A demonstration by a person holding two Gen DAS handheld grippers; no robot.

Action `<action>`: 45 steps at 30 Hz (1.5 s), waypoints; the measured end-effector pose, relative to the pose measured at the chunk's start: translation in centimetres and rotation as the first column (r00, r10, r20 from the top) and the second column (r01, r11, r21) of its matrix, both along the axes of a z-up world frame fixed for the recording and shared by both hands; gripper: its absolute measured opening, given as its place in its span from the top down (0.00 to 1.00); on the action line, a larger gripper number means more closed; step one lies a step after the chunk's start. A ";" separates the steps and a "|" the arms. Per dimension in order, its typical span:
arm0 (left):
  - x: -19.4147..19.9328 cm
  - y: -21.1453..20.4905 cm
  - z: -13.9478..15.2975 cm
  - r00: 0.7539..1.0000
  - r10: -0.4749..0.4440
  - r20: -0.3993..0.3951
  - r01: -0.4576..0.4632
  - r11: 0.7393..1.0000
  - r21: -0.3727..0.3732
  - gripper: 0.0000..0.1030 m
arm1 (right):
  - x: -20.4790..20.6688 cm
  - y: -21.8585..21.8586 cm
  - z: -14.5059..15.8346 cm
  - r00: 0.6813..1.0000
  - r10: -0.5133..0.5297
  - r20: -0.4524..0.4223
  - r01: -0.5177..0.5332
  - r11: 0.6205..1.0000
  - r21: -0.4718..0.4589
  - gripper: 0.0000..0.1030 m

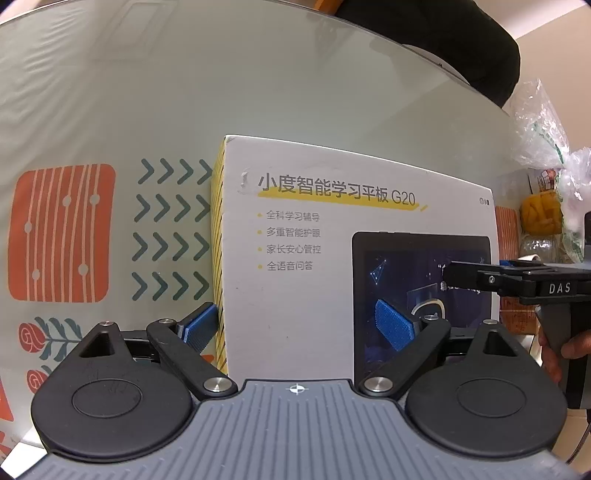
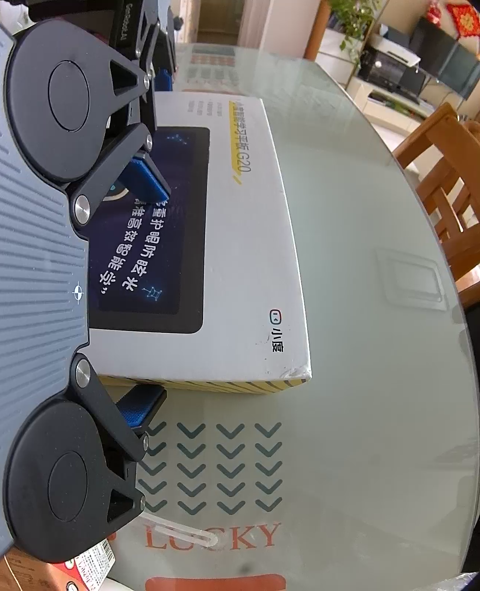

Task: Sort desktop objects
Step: 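Lift the tablet box with both grippers and carry it toward the white box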

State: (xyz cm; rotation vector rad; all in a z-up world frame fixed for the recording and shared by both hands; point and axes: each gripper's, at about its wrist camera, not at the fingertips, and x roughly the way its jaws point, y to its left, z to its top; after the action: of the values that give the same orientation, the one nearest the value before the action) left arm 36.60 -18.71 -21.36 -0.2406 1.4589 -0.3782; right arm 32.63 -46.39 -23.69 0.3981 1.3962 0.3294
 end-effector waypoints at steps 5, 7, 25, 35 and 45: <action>-0.6 0.3 0.8 1.000 -0.008 0.017 0.008 1.000 0.006 0.00 | -0.2 0.2 1.0 0.999 0.010 0.037 -0.009 1.000 -0.016 0.00; -0.8 0.2 1.3 1.000 -0.009 0.029 0.009 1.000 0.008 0.00 | -0.2 0.4 1.7 0.998 0.014 0.056 -0.013 1.000 -0.023 0.00; -4.2 1.0 8.4 0.983 0.022 0.183 -0.030 0.999 0.044 0.00 | -2.5 2.5 7.4 0.989 0.000 0.147 0.001 1.000 -0.010 0.00; -7.2 2.0 13.2 0.961 0.045 0.275 -0.055 0.998 0.028 0.00 | -4.4 3.9 12.7 0.973 0.010 0.231 -0.003 1.000 -0.031 0.00; -13.2 4.4 17.4 0.937 0.061 0.345 -0.083 0.995 0.047 0.00 | -9.0 6.3 15.6 0.961 0.048 0.271 -0.045 0.999 -0.018 0.00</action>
State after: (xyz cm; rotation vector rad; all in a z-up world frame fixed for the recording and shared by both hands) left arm 23.38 -14.31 -3.93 -0.1683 1.1121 -0.2982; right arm 23.65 -40.12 -8.08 0.2978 1.1394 0.3985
